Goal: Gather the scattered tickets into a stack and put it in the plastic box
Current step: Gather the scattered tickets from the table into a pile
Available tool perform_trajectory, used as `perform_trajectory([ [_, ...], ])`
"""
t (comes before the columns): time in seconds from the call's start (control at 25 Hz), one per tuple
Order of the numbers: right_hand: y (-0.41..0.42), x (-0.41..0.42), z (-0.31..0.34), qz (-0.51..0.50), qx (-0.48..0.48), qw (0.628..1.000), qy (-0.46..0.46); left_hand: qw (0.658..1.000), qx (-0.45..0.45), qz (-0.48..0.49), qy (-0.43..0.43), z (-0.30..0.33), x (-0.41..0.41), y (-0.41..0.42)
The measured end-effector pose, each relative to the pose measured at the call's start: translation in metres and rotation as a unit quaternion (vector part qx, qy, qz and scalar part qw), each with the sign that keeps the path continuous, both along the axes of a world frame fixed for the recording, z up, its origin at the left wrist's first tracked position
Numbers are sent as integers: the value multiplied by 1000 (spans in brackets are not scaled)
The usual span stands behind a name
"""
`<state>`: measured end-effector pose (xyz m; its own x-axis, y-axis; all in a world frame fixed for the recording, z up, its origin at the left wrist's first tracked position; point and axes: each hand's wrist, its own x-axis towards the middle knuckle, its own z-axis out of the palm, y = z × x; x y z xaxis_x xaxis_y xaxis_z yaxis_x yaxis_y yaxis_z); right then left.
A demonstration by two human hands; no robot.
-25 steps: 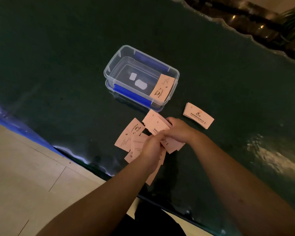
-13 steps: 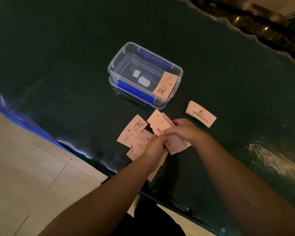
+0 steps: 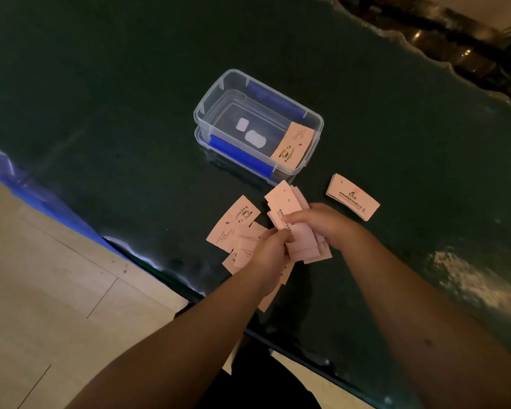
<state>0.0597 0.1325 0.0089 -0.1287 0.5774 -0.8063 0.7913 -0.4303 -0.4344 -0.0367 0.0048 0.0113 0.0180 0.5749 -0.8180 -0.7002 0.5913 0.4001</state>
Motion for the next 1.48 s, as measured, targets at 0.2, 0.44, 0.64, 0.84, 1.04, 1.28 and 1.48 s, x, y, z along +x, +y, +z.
perform_trajectory([
  [0.2, 2, 12, 11, 47, 24, 998, 15, 999, 22, -11, -27, 7, -1, -2],
  [0.44, 1, 30, 35, 68, 13, 995, 70, 993, -53, -79, 65, 9, -15, -33],
  [0.64, -20, 8, 34, 201, -47, 975, 84, 983, -147, 37, 105, -4, -22, -85],
  [0.84, -47, 1, 14, 225, -38, 970, 81, 994, -64, 77, 48, -2, -16, -88],
  [1.04, -66, 18, 1, 170, 11, 982, 83, 996, -17, 85, 2, 2, -4, -73],
  [1.28, -71, 44, -1, 46, 23, 991, 127, 996, 31, -48, 72, 1, 0, -59],
  [1.48, -86, 73, -8, -239, 0, 948, 209, 865, 55, -232, 443, -16, -34, -69],
])
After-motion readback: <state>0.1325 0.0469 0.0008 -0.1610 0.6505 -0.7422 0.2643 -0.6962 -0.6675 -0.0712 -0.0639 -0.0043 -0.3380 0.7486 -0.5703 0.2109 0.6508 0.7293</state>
